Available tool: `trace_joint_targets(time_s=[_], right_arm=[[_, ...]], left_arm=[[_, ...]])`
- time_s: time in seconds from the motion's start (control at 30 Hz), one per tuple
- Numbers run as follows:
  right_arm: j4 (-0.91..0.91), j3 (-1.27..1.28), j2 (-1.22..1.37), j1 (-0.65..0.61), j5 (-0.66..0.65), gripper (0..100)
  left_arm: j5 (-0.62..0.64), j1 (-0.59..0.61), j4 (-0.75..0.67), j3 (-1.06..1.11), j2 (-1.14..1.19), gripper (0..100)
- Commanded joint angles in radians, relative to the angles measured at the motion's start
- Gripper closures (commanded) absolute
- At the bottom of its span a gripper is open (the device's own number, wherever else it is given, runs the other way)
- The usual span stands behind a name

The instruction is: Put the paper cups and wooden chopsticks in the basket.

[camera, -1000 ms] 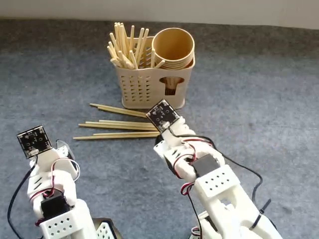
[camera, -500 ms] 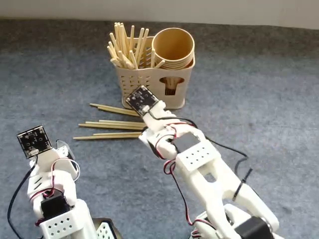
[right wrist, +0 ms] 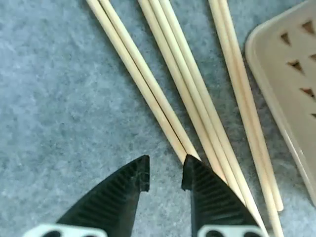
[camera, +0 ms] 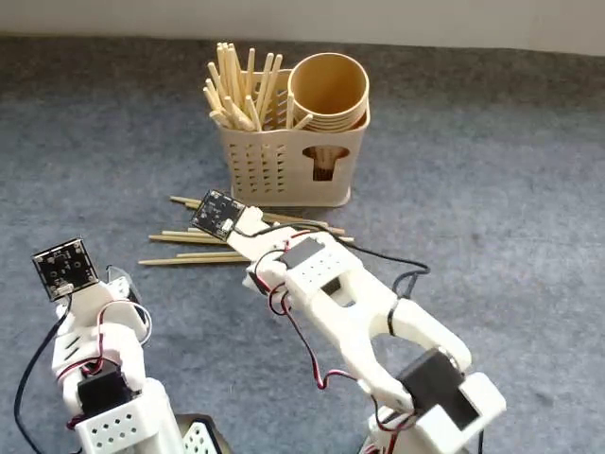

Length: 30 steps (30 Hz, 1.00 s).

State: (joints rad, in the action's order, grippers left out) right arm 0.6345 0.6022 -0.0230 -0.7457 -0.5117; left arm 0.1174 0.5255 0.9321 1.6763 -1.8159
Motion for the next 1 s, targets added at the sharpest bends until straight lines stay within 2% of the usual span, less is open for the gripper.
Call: trace_joint_targets(time_s=[0.0,0.47,0.6,0.77,0.97], right_arm=[[0.005,-0.116,0.044,0.007,-0.021,87.5],[0.005,-0.194,0.203,0.035,-0.023,87.7],[0.007,-0.191,0.203,0.036,-0.025,97.4],[0.185,-0.199,0.203,0.035,-0.137,99.3],[0.309,-0.2,0.202,0.036,-0.141,99.3]], left_arm=[[0.002,0.008,0.002,0.021,0.001,90],[0.002,0.008,0.002,0.021,0.001,90],[0.002,0.008,0.002,0.021,0.001,90],[0.002,0.008,0.002,0.021,0.001,90],[0.002,0.008,0.002,0.021,0.001,90]])
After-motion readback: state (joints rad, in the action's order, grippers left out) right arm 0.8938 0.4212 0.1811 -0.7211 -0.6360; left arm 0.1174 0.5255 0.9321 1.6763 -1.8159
